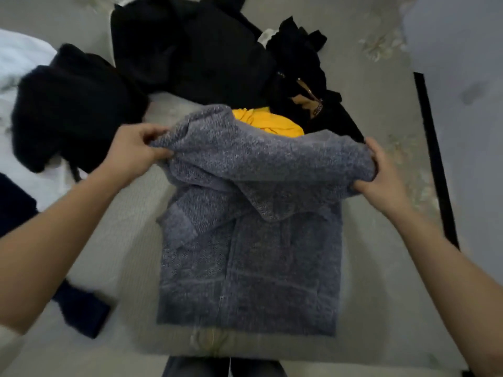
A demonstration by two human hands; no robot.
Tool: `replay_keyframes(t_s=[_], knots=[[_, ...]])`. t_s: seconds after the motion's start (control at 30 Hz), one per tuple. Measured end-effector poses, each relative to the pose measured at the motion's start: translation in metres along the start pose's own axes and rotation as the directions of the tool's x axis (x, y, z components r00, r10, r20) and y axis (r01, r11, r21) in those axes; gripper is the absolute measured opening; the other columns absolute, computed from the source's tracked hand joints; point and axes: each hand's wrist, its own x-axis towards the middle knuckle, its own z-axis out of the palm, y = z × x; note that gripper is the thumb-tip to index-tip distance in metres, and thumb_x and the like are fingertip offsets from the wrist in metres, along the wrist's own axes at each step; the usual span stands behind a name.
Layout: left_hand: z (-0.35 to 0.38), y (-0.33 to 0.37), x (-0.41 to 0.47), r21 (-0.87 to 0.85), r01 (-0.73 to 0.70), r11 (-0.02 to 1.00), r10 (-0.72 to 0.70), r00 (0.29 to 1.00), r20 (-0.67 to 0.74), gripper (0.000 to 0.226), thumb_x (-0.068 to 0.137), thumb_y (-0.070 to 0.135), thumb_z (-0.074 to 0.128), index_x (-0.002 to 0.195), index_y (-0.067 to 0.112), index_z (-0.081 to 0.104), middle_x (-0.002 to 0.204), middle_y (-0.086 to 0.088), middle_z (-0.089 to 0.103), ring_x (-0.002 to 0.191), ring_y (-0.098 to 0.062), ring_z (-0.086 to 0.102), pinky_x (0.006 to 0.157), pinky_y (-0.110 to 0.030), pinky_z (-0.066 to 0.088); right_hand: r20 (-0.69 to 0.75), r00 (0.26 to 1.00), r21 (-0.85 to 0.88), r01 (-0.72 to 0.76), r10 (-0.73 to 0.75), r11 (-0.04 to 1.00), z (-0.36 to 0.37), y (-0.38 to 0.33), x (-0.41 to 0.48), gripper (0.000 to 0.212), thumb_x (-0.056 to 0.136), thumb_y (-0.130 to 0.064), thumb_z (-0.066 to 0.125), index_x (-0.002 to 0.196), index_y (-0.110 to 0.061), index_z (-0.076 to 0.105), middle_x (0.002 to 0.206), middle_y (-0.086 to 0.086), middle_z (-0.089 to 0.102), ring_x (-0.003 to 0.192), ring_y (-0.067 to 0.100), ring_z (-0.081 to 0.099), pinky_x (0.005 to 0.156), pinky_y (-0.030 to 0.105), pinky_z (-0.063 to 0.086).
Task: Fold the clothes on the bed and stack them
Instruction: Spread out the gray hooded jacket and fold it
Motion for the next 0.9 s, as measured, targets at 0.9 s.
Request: replay_keyframes(t_s=[0.9], knots=[[0.095,-0.12,-0.164,0.721,-0.365,0.589,0.385,0.911,0.147,0.046,0.081,0.031,0.042,0.12,0.012,0.055,0.125,-0.022,0.055,0.118,-0.035,0.04,0.088,-0.045,0.036,-0.067,0.968,-0.477,0.181,-0.241,0.86,0.117,0.106,-0.178,0.043,0.097,-0.044,0.029,0.099,-0.006,0.05,0.113,0.026,0.056,0.106,0.035,0.047,0.087,0.039,0.036]])
